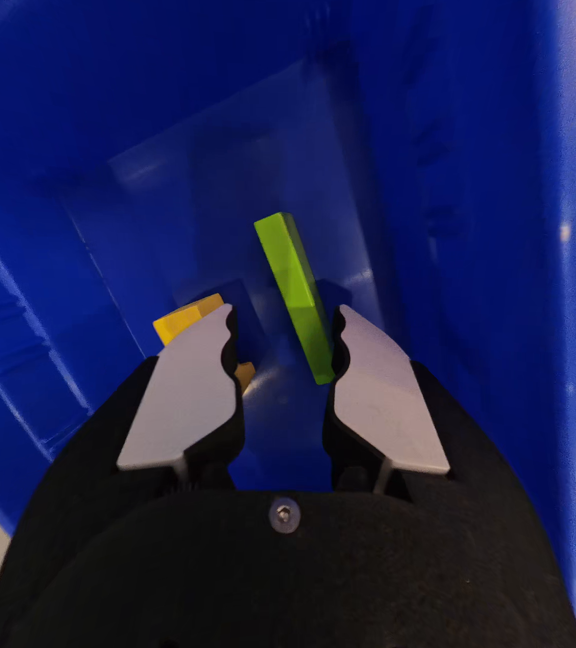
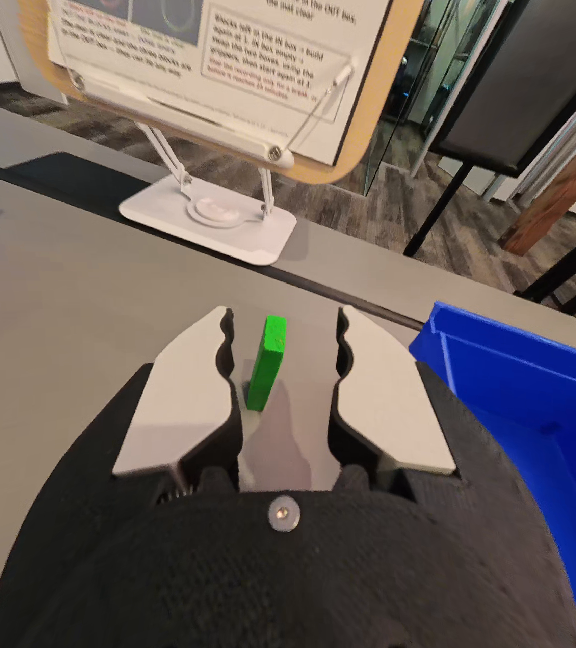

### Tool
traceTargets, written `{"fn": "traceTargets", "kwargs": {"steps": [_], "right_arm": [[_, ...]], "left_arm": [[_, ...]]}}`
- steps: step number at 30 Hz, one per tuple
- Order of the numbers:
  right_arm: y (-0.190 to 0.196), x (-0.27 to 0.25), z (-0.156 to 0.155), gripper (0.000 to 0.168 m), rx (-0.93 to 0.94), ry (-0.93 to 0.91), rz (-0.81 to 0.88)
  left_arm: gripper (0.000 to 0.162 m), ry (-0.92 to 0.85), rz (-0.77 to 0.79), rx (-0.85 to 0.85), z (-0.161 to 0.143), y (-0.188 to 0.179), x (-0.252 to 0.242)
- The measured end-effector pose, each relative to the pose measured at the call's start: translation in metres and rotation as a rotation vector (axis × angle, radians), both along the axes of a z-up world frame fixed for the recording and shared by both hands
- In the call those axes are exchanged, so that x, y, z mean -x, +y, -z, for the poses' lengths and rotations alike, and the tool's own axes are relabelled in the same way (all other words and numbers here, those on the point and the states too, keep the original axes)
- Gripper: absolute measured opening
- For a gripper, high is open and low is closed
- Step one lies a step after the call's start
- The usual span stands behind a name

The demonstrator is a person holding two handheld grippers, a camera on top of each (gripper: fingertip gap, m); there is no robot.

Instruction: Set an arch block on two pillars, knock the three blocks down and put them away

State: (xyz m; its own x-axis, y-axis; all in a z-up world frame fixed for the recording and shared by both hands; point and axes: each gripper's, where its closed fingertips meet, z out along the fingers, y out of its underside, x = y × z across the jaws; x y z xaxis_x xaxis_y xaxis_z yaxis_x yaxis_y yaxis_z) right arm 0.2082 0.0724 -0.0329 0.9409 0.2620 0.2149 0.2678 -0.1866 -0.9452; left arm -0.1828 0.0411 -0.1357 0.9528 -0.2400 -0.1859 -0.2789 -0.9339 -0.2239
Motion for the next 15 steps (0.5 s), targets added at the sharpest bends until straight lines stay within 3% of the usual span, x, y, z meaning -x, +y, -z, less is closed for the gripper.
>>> {"fn": "traceTargets", "kwargs": {"steps": [3, 5, 10, 15], "right_arm": [[-0.016, 0.015, -0.035, 0.056, -0.126, 0.086, -0.116], [-0.036, 0.025, -0.069, 0.055, -0.256, 0.121, -0.249], [-0.124, 0.055, -0.133, 0.054, -0.601, 0.135, -0.806], [-0.175, 0.049, -0.158, 0.054, -0.905, -0.104, -0.865]], "left_arm": [[0.038, -0.001, 0.007, 0.054, 0.013, -0.003, 0.0], [0.021, -0.009, 0.018, 0.084, 0.019, -0.005, 0.0], [0.017, 0.0, 0.043, 0.049, 0.007, -0.003, 0.004], [0.017, -0.069, 0.044, -0.11, -0.041, 0.0, 0.005]]}}
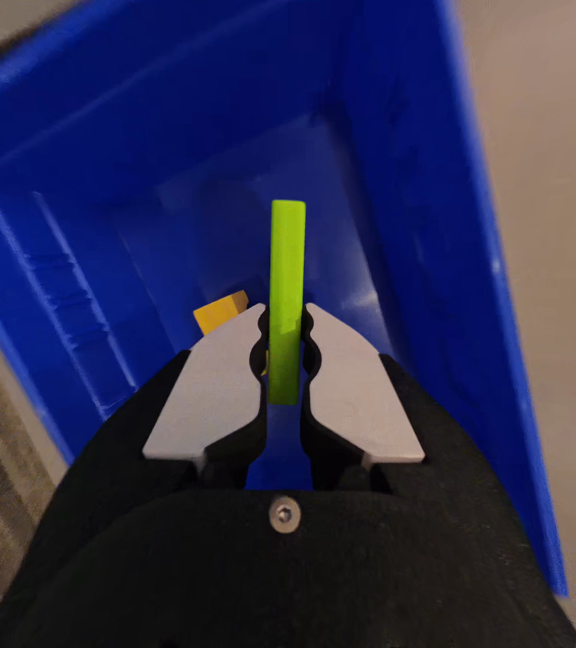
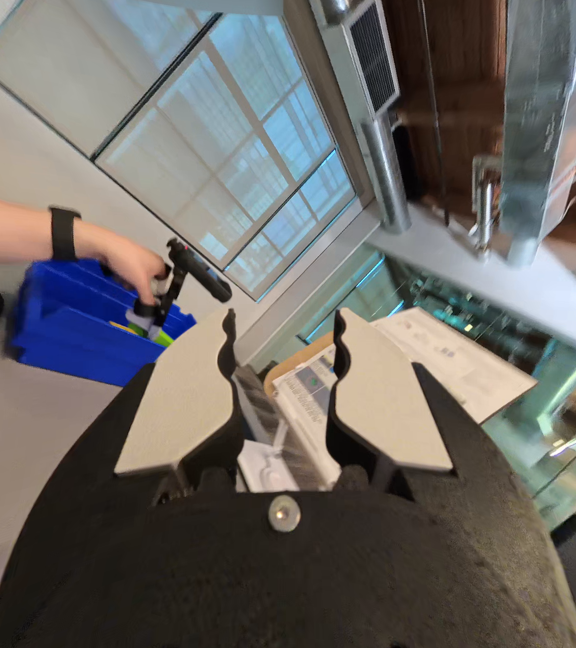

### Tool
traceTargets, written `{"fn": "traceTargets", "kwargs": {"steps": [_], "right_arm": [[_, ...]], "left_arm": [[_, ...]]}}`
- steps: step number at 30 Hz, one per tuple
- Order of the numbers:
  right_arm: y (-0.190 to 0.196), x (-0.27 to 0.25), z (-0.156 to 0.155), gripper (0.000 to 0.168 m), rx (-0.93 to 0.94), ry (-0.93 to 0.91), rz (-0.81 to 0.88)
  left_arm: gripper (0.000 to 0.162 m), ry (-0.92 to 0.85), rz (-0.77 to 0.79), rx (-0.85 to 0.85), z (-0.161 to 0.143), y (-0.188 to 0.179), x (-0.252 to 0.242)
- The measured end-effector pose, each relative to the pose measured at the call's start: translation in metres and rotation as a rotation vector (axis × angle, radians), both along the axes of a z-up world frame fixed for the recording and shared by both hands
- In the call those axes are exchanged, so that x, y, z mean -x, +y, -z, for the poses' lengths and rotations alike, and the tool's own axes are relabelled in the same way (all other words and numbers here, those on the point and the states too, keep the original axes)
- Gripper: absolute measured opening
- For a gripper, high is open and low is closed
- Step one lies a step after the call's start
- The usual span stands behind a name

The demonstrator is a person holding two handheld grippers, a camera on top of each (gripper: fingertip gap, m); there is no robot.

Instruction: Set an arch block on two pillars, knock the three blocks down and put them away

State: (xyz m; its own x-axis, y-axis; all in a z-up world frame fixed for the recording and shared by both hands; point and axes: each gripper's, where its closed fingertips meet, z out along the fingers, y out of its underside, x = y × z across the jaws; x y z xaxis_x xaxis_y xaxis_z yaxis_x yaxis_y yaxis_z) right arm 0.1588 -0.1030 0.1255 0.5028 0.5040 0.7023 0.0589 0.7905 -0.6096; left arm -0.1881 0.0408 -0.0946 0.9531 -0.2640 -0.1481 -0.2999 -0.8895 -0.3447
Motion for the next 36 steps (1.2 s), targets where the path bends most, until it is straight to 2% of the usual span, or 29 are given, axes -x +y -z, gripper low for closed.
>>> {"fn": "traceTargets", "kwargs": {"steps": [4, 10, 16, 20, 25, 27, 33, 36], "right_arm": [[-0.037, 0.015, -0.004, 0.054, -0.231, -0.092, 0.038], [-0.07, 0.037, 0.0, 0.054, -0.391, -0.166, 0.047], [-0.071, 0.043, 0.005, 0.054, -0.41, -0.196, 0.063], [-0.067, 0.044, 0.006, 0.054, -0.388, -0.189, 0.066], [-0.049, 0.03, -0.012, 0.053, -0.055, 0.009, -0.103], [-0.034, 0.027, -0.015, 0.045, 0.149, 0.069, -0.184], [-0.01, 0.028, -0.015, 0.043, 0.767, 0.242, -0.58], [-0.009, 0.036, -0.007, 0.038, 0.858, 0.224, -0.652]], "left_arm": [[0.016, -0.16, 0.095, -0.195, -0.059, -0.004, -0.027], [0.016, -0.502, 0.442, -0.416, -0.142, -0.043, -0.118], [0.016, -0.721, 0.858, -0.492, -0.18, -0.099, -0.205], [0.016, -0.795, 1.039, -0.556, -0.19, -0.129, -0.247], [0.016, -0.968, 1.153, -0.663, -0.209, -0.154, -0.276], [0.016, -1.024, 1.163, -0.682, -0.212, -0.158, -0.28], [0.016, -1.079, 1.171, -0.617, -0.205, -0.162, -0.291], [0.016, -1.083, 1.166, -0.581, -0.2, -0.162, -0.296]]}}
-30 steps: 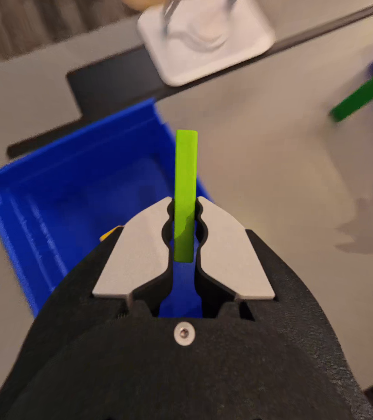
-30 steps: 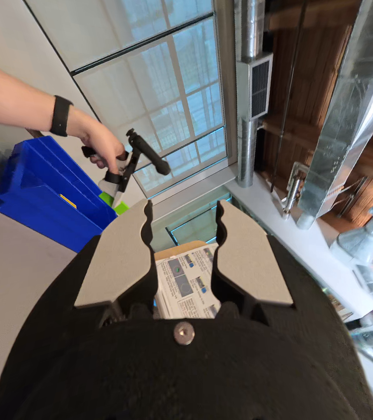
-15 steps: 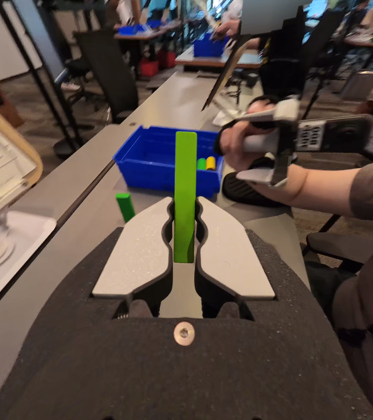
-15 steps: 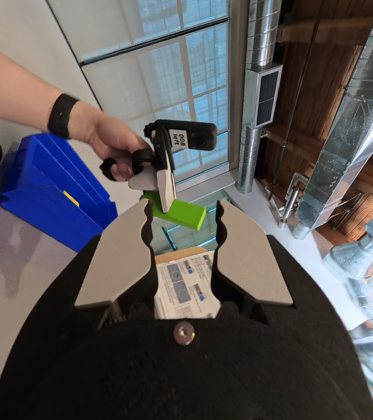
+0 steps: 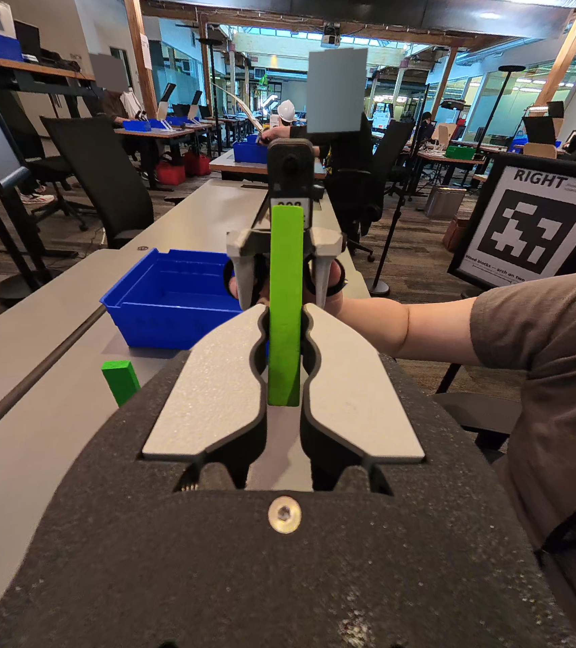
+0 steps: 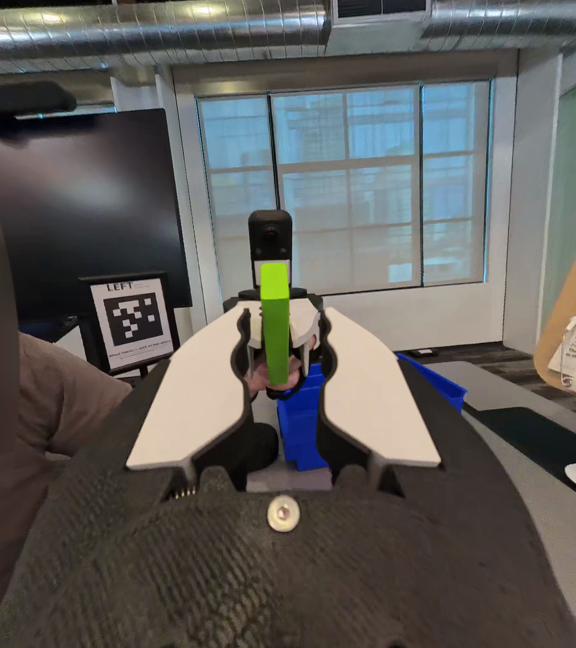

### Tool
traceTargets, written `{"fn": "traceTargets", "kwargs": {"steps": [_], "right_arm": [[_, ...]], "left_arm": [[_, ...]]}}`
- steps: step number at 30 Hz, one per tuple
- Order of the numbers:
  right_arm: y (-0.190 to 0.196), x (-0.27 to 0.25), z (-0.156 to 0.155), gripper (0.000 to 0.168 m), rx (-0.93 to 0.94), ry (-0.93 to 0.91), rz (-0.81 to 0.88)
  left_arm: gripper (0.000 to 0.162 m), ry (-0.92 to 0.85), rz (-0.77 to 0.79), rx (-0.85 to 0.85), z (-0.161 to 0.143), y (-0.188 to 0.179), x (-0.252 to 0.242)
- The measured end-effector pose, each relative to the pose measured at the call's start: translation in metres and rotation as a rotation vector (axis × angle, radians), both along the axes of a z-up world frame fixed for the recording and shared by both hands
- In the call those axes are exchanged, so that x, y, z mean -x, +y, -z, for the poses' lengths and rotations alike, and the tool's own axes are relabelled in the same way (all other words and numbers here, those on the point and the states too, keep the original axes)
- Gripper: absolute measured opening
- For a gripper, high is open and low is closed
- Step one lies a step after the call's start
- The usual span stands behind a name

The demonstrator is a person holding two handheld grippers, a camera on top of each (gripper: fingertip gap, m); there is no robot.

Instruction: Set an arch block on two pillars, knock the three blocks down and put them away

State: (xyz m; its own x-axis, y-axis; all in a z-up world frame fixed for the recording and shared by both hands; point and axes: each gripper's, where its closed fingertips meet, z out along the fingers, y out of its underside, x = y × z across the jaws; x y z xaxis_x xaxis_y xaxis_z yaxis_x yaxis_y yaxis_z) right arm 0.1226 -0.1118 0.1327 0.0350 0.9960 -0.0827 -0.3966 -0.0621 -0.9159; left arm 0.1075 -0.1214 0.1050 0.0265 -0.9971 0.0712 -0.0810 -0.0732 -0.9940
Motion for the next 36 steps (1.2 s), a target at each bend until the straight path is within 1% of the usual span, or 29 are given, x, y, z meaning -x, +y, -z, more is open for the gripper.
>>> {"fn": "traceTargets", "kwargs": {"steps": [2, 4, 6, 7, 10, 11, 13, 16, 18, 20, 23, 26, 28, 36], "right_arm": [[-0.001, 0.007, 0.008, 0.031, -0.03, -0.053, 0.015], [-0.004, 0.013, 0.015, 0.017, -0.073, -0.108, 0.026], [0.0, 0.014, 0.019, 0.016, -0.065, -0.16, 0.05], [0.004, 0.014, 0.021, 0.016, -0.051, -0.18, 0.072], [0.024, 0.003, 0.023, 0.016, 0.014, -0.202, 0.151], [0.039, -0.002, 0.029, 0.016, 0.06, -0.227, 0.216], [0.075, -0.014, 0.054, 0.016, 0.139, -0.322, 0.413], [0.125, -0.029, 0.11, 0.016, 0.211, -0.508, 0.709], [0.146, -0.029, 0.146, 0.016, 0.238, -0.618, 0.806], [0.161, -0.027, 0.17, 0.016, 0.285, -0.661, 0.852], [0.176, -0.023, 0.188, 0.016, 0.357, -0.688, 0.89], [0.186, -0.025, 0.198, 0.016, 0.352, -0.731, 0.974], [0.188, -0.028, 0.202, 0.016, 0.342, -0.742, 1.016], [0.19, -0.034, 0.218, 0.017, 0.394, -0.734, 1.072]], "left_arm": [[0.016, 0.026, 0.002, 0.007, 0.006, 0.0, -0.003], [0.017, 0.08, -0.008, 0.001, 0.015, 0.002, -0.005], [0.019, 0.137, -0.036, -0.006, 0.024, 0.007, -0.004], [0.026, 0.175, -0.068, -0.005, 0.03, 0.012, -0.003], [0.057, 0.33, -0.221, -0.049, 0.049, 0.039, 0.012], [0.06, 0.374, -0.285, -0.072, 0.053, 0.05, 0.02], [0.058, 0.428, -0.366, -0.086, 0.059, 0.064, 0.034], [0.055, 0.43, -0.41, -0.053, 0.058, 0.072, 0.042], [0.052, 0.423, -0.397, -0.043, 0.057, 0.071, 0.042], [0.052, 0.439, -0.403, -0.056, 0.057, 0.071, 0.043], [0.051, 0.467, -0.42, -0.08, 0.058, 0.071, 0.045], [0.05, 0.481, -0.413, -0.079, 0.059, 0.068, 0.044], [0.05, 0.483, -0.415, -0.083, 0.058, 0.067, 0.044], [0.045, 0.494, -0.425, -0.092, 0.059, 0.069, 0.048]]}}
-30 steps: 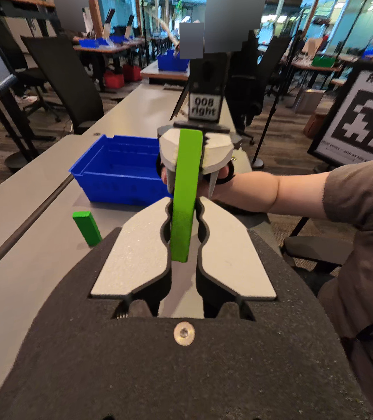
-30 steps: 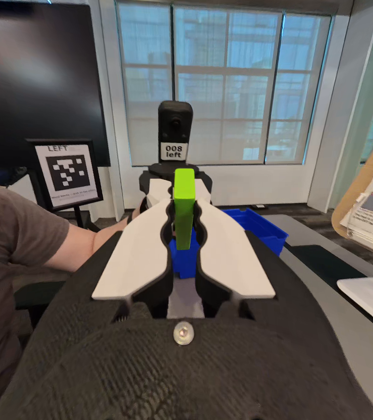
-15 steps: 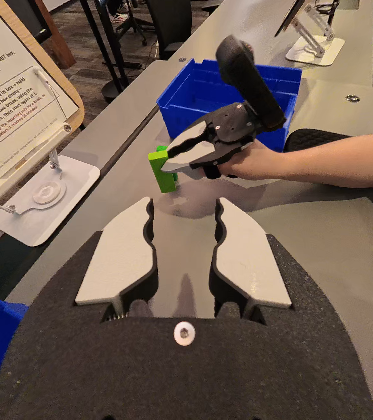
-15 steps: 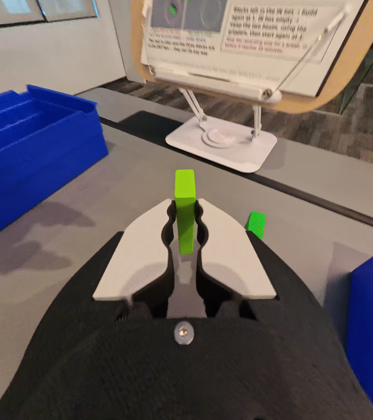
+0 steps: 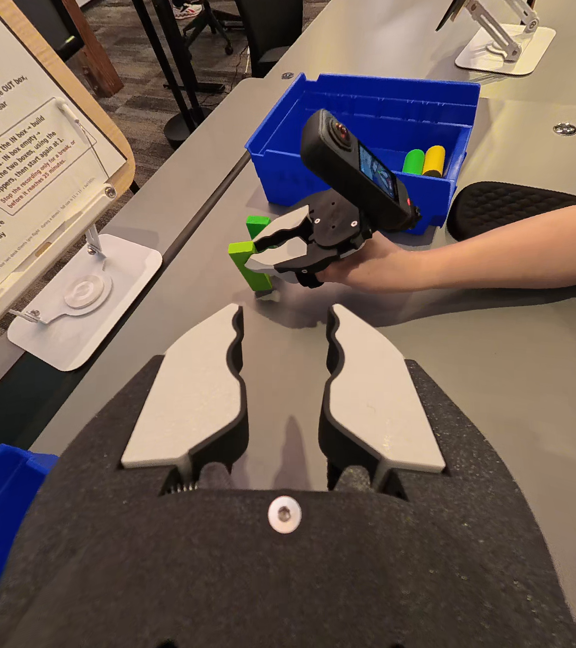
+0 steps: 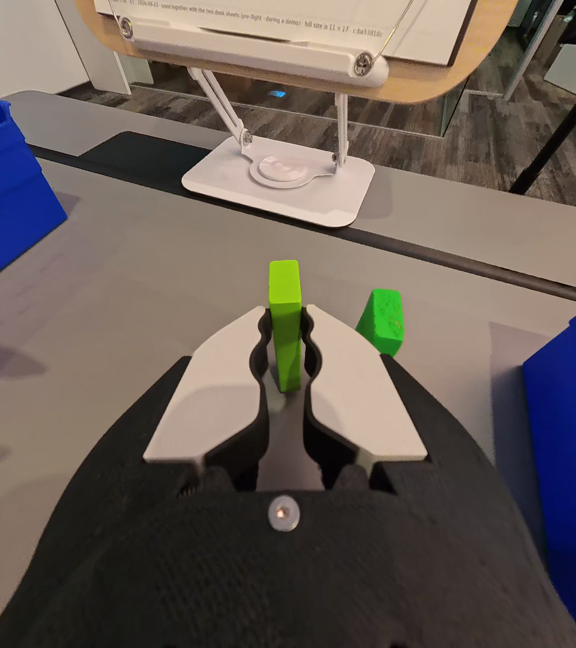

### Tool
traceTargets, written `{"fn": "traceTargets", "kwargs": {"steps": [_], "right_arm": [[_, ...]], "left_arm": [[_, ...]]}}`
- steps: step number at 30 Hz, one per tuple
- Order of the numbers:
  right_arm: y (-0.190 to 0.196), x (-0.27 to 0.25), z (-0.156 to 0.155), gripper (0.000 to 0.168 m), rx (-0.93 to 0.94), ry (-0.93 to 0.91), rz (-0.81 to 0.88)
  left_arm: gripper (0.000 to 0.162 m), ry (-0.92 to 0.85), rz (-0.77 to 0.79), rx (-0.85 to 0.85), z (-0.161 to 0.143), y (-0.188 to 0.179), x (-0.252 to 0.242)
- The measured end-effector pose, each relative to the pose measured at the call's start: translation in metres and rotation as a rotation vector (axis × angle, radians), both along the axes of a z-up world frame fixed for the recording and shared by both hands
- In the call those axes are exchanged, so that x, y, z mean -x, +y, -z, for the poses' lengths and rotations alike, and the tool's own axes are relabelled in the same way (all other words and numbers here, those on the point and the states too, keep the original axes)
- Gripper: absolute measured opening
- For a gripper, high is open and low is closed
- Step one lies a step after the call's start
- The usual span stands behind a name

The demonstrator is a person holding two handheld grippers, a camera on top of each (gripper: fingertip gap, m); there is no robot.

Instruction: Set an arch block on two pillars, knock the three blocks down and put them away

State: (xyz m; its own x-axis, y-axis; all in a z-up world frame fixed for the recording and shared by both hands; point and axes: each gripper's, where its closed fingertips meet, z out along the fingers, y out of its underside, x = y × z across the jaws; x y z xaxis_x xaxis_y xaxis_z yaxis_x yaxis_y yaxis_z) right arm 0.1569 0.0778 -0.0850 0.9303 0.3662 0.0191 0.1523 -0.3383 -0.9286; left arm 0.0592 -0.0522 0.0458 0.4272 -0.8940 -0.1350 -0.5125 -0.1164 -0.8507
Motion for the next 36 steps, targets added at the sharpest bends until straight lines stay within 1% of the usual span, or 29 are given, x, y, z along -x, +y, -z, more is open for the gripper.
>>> {"fn": "traceTargets", "kwargs": {"steps": [6, 14, 21, 25, 31, 34, 36], "right_arm": [[0.002, -0.003, 0.005, 0.017, -0.017, -0.023, 0.031], [0.0, -0.005, 0.007, 0.018, -0.005, -0.026, 0.019], [0.0, -0.005, 0.005, 0.03, -0.021, -0.05, 0.023], [-0.001, -0.004, 0.005, 0.03, -0.027, -0.076, 0.019], [-0.003, -0.008, 0.02, 0.033, 0.017, -0.117, 0.02], [-0.003, -0.007, 0.033, 0.032, 0.072, -0.115, 0.01], [-0.004, -0.006, 0.039, 0.029, 0.096, -0.122, 0.003]], "left_arm": [[0.045, -0.011, 0.004, 0.004, -0.002, -0.001, 0.0], [0.045, -0.005, 0.008, 0.001, -0.002, -0.003, 0.0], [0.045, 0.002, 0.001, 0.001, -0.001, -0.001, 0.002], [0.045, -0.002, 0.0, 0.0, -0.003, -0.002, 0.003], [0.046, 0.008, 0.004, 0.006, -0.001, -0.003, 0.002], [0.046, 0.017, 0.012, 0.008, 0.001, -0.005, 0.001], [0.046, 0.024, 0.015, 0.008, 0.002, -0.005, 0.0]]}}
